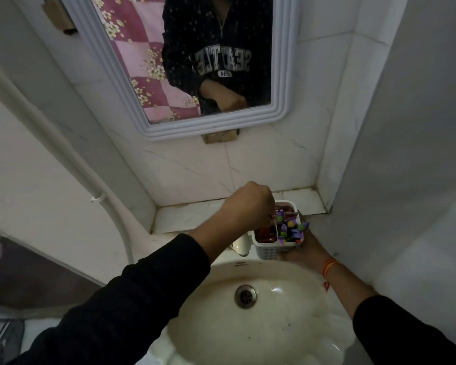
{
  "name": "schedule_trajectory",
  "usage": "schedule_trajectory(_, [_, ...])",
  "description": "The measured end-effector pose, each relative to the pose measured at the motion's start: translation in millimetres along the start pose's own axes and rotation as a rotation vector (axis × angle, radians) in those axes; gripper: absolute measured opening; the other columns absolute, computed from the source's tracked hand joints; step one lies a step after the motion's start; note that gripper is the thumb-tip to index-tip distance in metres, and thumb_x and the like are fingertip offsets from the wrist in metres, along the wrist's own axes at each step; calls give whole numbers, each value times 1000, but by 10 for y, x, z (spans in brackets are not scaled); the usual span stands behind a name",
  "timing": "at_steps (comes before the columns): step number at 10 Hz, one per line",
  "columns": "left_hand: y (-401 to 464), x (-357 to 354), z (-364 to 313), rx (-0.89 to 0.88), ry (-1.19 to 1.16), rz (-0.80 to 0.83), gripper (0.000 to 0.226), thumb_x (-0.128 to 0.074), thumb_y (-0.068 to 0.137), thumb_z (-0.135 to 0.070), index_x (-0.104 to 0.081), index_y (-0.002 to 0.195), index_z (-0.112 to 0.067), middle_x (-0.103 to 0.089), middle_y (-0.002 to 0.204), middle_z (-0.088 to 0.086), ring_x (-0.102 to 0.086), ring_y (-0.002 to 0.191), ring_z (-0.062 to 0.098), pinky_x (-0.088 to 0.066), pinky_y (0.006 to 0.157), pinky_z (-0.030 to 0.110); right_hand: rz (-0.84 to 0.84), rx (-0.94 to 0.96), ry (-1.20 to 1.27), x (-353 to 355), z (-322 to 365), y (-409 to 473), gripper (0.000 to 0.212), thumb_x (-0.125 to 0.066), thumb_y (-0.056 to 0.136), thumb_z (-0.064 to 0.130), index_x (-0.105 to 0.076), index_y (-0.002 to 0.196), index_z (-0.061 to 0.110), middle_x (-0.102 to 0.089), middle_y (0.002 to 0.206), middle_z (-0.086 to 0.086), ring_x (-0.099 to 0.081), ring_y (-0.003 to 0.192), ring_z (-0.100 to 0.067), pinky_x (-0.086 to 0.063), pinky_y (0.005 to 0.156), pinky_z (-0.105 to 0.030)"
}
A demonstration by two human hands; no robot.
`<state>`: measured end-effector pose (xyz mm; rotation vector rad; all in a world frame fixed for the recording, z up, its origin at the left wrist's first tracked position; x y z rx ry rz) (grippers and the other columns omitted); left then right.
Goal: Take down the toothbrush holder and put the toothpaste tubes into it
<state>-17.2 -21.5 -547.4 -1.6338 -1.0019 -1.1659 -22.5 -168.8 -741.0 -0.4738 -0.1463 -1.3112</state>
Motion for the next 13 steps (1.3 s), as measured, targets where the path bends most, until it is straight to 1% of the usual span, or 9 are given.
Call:
schedule_trajectory(1, [-3, 49, 144, 80, -154, -14, 29, -77, 81, -18, -80, 109, -20, -78, 106, 2, -71, 97, 18, -61, 89, 35, 96, -19, -18, 32, 52, 21, 104, -94, 49, 15, -38, 136, 5, -57, 106, 3, -54, 98, -11, -45, 78, -15])
schedule_trajectory(3, [61, 24, 345, 260, -336, -1, 43, -64, 94, -26, -63, 135, -12, -66, 132, 5, -61, 122, 22, -46, 89, 25, 17, 180, 88, 76, 95, 82, 123, -99, 35, 14, -35, 140, 17, -57, 131, -11, -55, 122, -26, -47, 99, -47])
schedule_trajectory(4, [165, 91, 397, 343, -468, -42, 50, -50, 100, -47, -70, 119, -6, -70, 116, 12, -64, 112, 29, -45, 84, 29, -66, 112, 45, 276, 243, 6, 106, -96, 43, 13, -42, 134, 12, -63, 116, 0, -62, 107, -14, -52, 83, -20])
schedule_trajectory(6, [348, -122, 115, 553, -1202, 240, 83, -36, 99, -66, -34, 153, -4, -49, 146, 22, -53, 125, 39, -46, 100, 46, -228, 164, 99, 808, 400, 349, 103, -91, 36, -3, -48, 129, 8, -67, 116, -5, -63, 108, -13, -53, 92, -36])
schedule_trajectory(8, [483, -208, -311, 551, -1449, 260, 61, -24, 107, -52, -51, 78, -5, -69, 56, 12, -69, 48, 23, -52, 44, 22, -225, -4, 63, 955, 327, 649, 81, -87, 45, 3, -56, 119, 13, -68, 110, -8, -65, 101, -25, -55, 88, -41])
schedule_trajectory(9, [519, -217, -453, 562, -1511, 191, 51, -34, 105, -49, -59, 84, -10, -67, 43, 4, -63, 30, 15, -47, 28, 22, -257, -77, 114, 1014, 346, 607, 57, -75, 64, -11, -57, 115, 5, -66, 105, -19, -63, 101, -35, -53, 82, -40])
schedule_trajectory(10, [538, -206, -493, 569, -1490, 177, 45, -40, 104, -46, -60, 83, -10, -66, 42, 4, -60, 27, 14, -45, 28, 19, -298, -106, 454, 978, 372, 679, 32, -67, 78, -9, -60, 106, 5, -66, 92, -12, -63, 96, -33, -50, 80, -39])
schedule_trajectory(12, [507, -204, -529, 556, -1518, 49, 44, -36, 108, -36, -50, 79, -8, -57, 32, 2, -55, 23, 11, -38, 25, 14, -381, -127, 130, 996, 353, 601, 59, -80, 62, -2, -64, 116, 15, -70, 108, -9, -63, 102, -26, -48, 81, -27])
schedule_trajectory(13, [389, -270, -490, 603, -1592, 22, 42, -35, 110, -35, -52, 86, -5, -64, 65, 4, -62, 54, 21, -48, 43, 18, -354, -146, -9, 976, 424, 432, 67, -82, 63, 8, -59, 124, 18, -69, 114, -7, -62, 105, -27, -45, 83, -24])
Point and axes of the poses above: each hand's wrist, its own y-axis towards the middle knuckle, its own x-axis out of the back of the hand, z = x × y, the point moved 6 cm from there along y, towards the middle knuckle
